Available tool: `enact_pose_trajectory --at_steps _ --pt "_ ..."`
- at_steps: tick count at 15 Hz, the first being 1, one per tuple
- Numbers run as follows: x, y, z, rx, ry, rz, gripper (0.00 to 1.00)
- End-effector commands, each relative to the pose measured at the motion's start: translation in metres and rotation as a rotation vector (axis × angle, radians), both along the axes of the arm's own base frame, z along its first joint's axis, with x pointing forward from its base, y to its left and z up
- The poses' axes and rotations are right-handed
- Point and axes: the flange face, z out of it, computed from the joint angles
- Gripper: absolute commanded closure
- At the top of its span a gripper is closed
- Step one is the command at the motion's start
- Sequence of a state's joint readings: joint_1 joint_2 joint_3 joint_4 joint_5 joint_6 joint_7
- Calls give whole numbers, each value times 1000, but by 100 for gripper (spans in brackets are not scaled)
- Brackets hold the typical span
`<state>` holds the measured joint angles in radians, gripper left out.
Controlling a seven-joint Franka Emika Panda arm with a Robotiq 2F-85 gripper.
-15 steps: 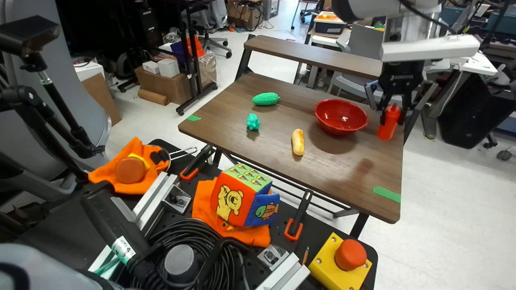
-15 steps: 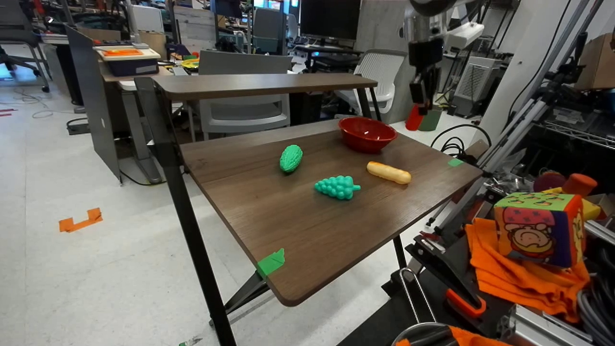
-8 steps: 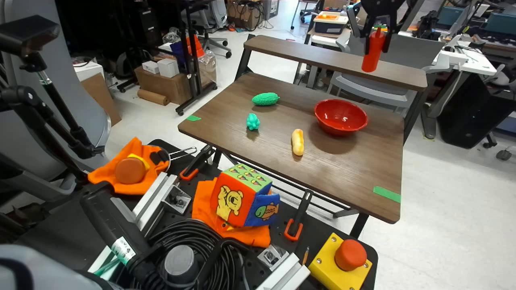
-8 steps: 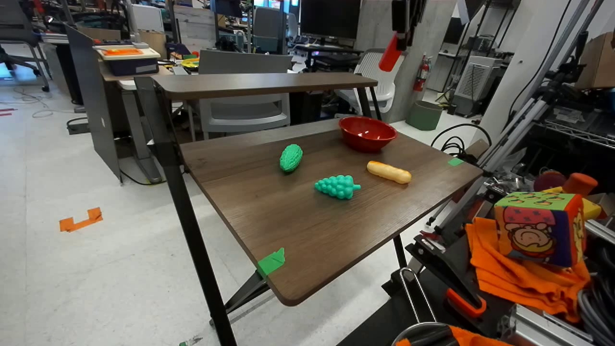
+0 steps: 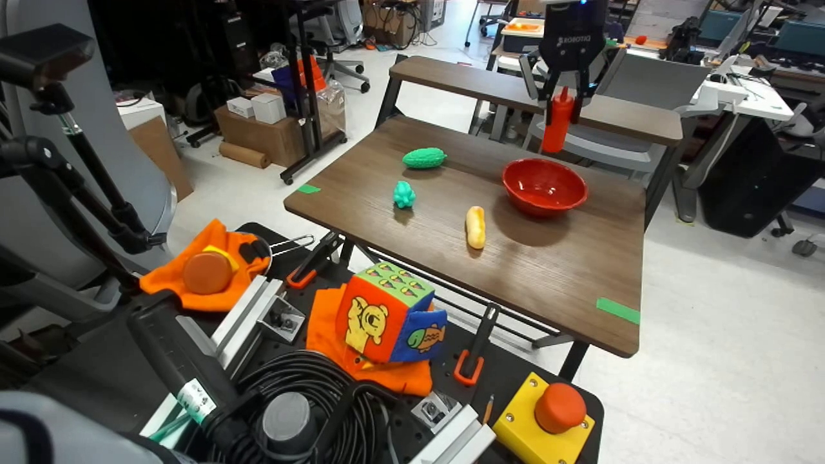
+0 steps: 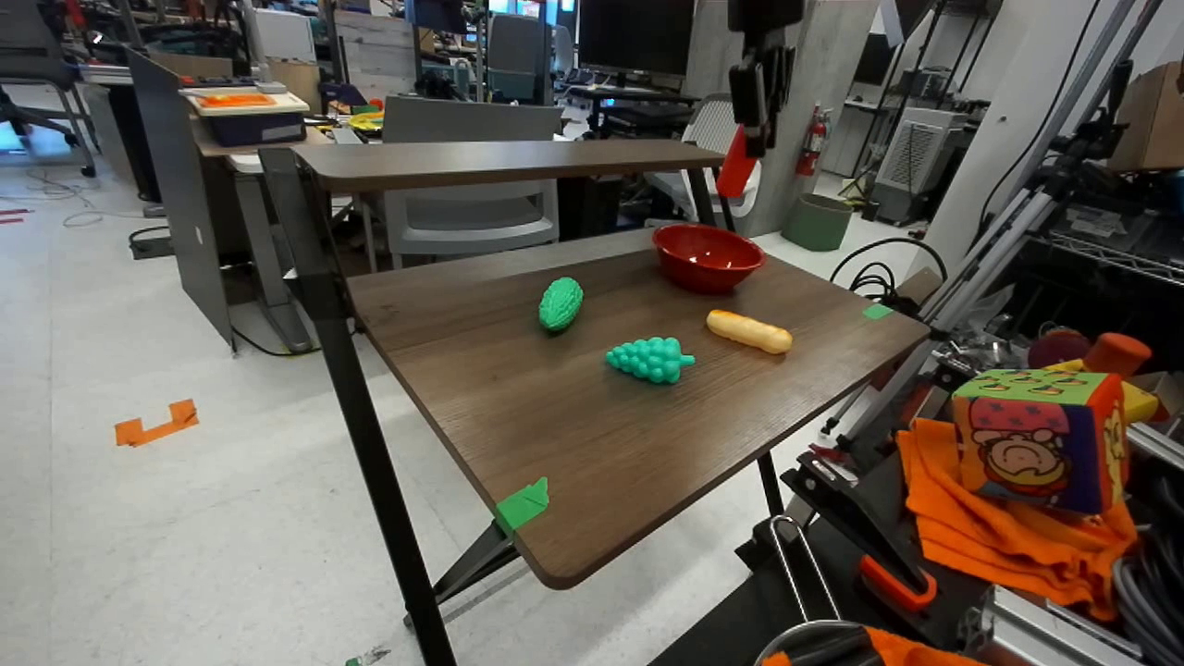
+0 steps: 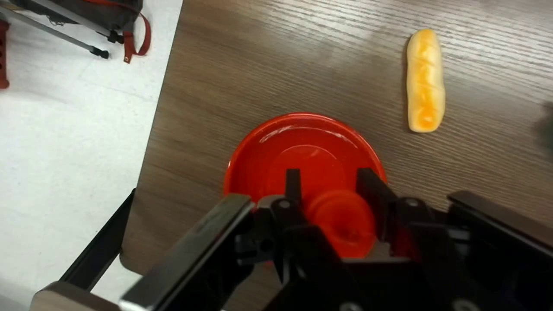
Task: Put the bottle in the bowl
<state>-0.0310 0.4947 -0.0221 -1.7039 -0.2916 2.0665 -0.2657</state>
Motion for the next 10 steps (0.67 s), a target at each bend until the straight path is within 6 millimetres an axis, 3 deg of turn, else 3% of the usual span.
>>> enact_pose_trajectory --at_steps 1,10 --pt "15 2 -27 23 52 4 88" --pt "37 -6 -82 9 125 -26 88"
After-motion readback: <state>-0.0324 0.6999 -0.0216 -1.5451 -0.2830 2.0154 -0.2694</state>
